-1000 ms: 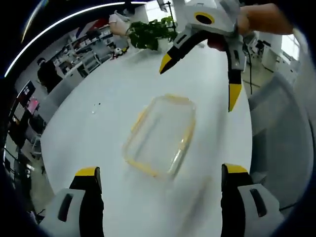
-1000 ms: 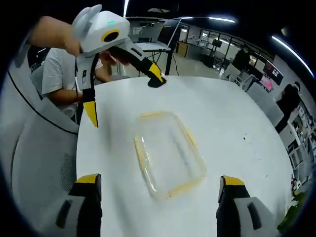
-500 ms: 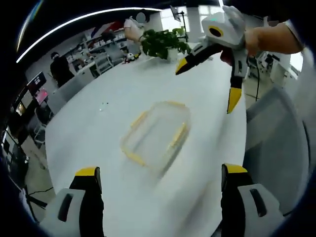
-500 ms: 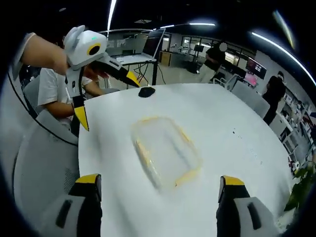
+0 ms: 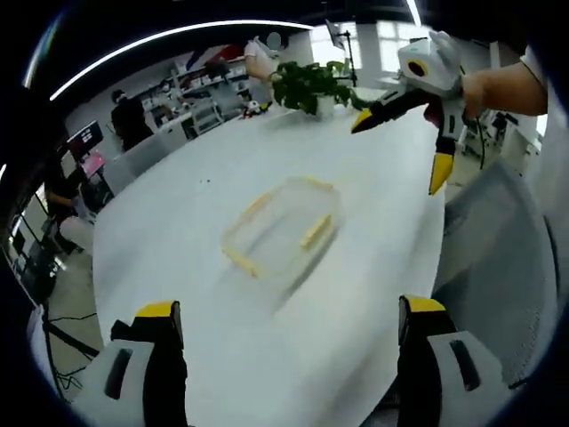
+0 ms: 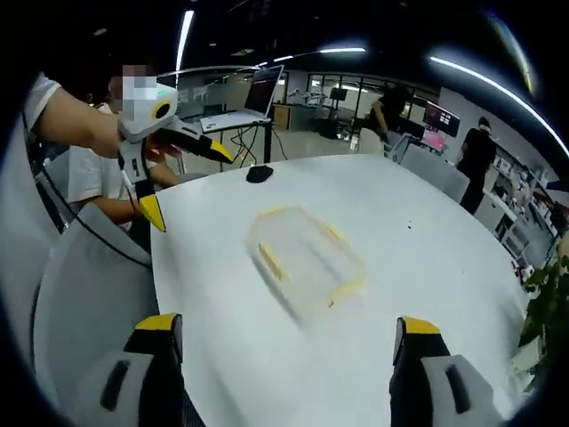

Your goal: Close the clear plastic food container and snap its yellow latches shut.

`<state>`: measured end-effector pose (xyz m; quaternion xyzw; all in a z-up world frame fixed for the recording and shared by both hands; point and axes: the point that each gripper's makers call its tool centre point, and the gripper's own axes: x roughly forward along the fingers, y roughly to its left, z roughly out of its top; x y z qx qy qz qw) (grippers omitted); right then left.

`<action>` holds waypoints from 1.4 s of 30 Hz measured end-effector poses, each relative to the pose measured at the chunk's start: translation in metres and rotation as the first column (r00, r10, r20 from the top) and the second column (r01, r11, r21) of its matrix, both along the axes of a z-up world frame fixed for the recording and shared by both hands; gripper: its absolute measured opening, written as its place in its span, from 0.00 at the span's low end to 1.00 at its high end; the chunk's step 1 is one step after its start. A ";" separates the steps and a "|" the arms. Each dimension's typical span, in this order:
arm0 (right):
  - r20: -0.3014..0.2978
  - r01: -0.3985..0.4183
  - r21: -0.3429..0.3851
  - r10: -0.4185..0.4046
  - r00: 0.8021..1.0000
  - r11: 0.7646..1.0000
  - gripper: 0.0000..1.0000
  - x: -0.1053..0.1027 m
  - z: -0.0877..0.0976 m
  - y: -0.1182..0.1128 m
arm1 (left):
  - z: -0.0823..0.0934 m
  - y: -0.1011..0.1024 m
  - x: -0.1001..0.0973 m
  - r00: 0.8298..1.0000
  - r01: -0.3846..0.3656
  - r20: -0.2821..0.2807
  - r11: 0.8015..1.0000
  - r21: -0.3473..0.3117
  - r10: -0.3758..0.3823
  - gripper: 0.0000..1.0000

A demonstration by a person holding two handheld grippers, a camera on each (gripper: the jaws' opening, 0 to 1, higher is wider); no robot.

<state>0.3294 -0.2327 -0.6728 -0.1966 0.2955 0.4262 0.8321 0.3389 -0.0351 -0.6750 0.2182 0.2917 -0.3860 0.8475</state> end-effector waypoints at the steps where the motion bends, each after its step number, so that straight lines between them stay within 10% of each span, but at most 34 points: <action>1: 0.006 0.008 0.004 -0.008 1.000 1.000 0.99 -0.002 0.001 -0.002 | 0.001 0.001 -0.002 1.000 -0.002 0.002 1.000 -0.002 0.002 0.96; 42: -0.048 0.261 0.163 -0.257 0.965 0.951 0.99 -0.085 -0.008 -0.057 | -0.022 0.019 -0.081 0.974 -0.224 -0.063 0.963 -0.151 0.217 0.99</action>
